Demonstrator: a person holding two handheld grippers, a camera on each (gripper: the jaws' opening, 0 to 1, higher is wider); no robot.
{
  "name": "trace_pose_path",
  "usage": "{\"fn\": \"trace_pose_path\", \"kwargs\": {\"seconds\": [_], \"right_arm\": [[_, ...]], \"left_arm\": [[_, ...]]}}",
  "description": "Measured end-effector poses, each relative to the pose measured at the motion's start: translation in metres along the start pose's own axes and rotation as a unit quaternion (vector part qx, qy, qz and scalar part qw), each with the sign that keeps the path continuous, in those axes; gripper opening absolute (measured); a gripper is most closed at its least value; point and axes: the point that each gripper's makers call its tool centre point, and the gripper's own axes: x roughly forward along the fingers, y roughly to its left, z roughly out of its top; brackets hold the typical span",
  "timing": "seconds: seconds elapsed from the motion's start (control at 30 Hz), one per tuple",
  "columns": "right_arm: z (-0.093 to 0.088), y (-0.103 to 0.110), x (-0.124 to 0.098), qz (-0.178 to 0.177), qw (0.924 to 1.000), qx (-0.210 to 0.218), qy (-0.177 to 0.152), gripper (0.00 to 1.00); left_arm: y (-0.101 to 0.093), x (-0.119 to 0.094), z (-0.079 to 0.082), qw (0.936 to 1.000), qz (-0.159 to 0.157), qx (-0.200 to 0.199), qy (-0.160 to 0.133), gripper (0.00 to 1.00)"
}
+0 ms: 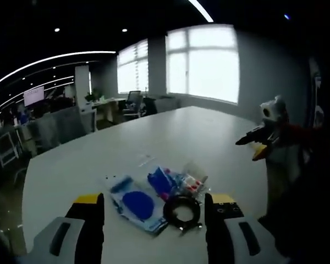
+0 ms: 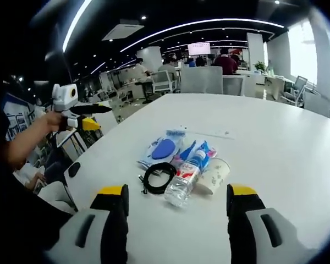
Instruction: Arrange the tabletop items into an orderly group along one side of the table until the central work area is clear of visible clutter.
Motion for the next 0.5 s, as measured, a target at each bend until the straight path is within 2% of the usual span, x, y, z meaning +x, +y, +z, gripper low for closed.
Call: {"fn": "trace_pose_path", "kwargs": {"seconds": [0.07, 0.17, 0.3, 0.5], "right_arm": [[0.002, 0.006, 0.004, 0.003, 0.9999, 0.01, -0.002, 0.67], [0.006, 0.013, 0.01, 0.011, 0.9998, 0.016, -0.008, 0.67], [0.012, 0.023, 0.019, 0.012, 0.9996, 0.021, -0.014, 0.67], [0.015, 0.038, 0.034, 0.021, 0.9994, 0.023, -0.016, 0.65]], "left_arm": [[0.002, 0.005, 0.0, 0.9999, -0.01, 0.004, 0.003, 0.7], [0.012, 0.014, 0.0, 0.9995, -0.03, -0.012, -0.003, 0.68], [0.012, 0.022, 0.003, 0.999, -0.038, 0.019, 0.009, 0.67], [0.023, 0.035, 0.005, 0.9979, -0.053, 0.036, 0.013, 0.62]]}}
